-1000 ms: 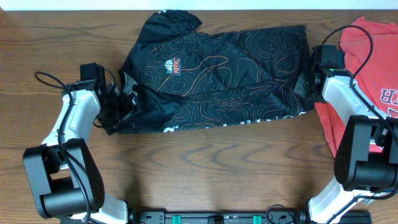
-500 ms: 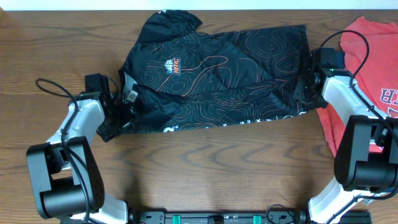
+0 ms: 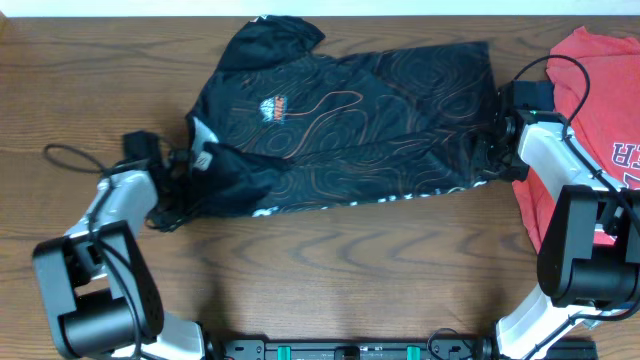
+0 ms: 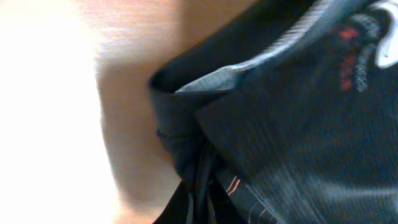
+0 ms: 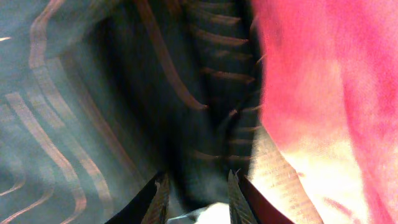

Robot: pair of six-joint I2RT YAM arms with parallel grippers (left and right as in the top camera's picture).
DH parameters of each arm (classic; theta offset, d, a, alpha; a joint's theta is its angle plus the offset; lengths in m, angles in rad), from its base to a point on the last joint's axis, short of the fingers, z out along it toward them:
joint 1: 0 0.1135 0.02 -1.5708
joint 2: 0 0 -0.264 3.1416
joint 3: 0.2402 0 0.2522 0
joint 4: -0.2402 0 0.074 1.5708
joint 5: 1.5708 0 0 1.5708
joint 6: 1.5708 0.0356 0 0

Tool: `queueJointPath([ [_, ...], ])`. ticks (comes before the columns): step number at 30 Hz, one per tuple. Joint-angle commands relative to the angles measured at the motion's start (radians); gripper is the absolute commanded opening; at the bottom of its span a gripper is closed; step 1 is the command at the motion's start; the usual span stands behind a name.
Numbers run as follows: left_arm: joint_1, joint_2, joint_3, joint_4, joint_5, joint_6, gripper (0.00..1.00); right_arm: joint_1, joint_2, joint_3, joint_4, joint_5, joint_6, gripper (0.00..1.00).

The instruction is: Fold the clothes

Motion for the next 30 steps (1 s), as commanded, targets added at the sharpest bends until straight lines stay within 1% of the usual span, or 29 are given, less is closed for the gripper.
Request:
queueJointPath([
  [1,0.108,-0.059,-0.008,-0.022,-0.053,-0.005,0.06,0.004,-0.019,0.001,-0.024,-0.027,-0.009,0.28],
  [5,0.229,-0.115,-0.008,-0.046,-0.056,-0.007,0.06,0.007,-0.019,0.001,-0.076,-0.091,-0.009,0.23],
  [7,0.256,-0.130,-0.008,-0.067,-0.043,-0.006,0.06,0.014,-0.019,0.001,-0.098,-0.110,-0.009,0.23],
  [13,0.261,-0.137,-0.008,-0.163,-0.023,-0.006,0.06,0.039,-0.019,0.002,-0.133,-0.140,-0.008,0.24],
  [18,0.261,-0.154,-0.006,-0.179,0.027,-0.005,0.07,0.051,-0.032,0.005,-0.137,-0.183,-0.024,0.28],
  [19,0.261,-0.166,-0.002,-0.179,0.030,-0.005,0.12,0.051,-0.039,0.007,-0.138,-0.208,-0.044,0.30],
  [20,0.261,-0.177,0.005,-0.179,0.030,-0.005,0.24,0.051,-0.047,0.007,-0.139,-0.238,-0.062,0.33],
  [21,0.261,-0.192,0.013,-0.179,0.029,-0.005,0.40,0.051,-0.055,0.007,-0.144,-0.264,-0.079,0.37],
  [22,0.261,-0.204,0.020,-0.179,0.029,-0.005,0.61,0.052,-0.063,0.007,-0.154,-0.282,-0.089,0.40],
  [23,0.261,-0.217,0.027,-0.177,0.029,-0.005,0.66,0.053,-0.069,0.007,-0.163,-0.286,-0.089,0.44],
  [24,0.261,-0.233,0.032,-0.174,0.029,-0.005,0.67,0.053,-0.072,0.007,-0.169,-0.284,-0.089,0.47],
  [30,0.261,-0.304,0.034,-0.161,0.039,-0.006,0.67,0.055,-0.072,0.007,-0.161,-0.256,-0.089,0.47],
])
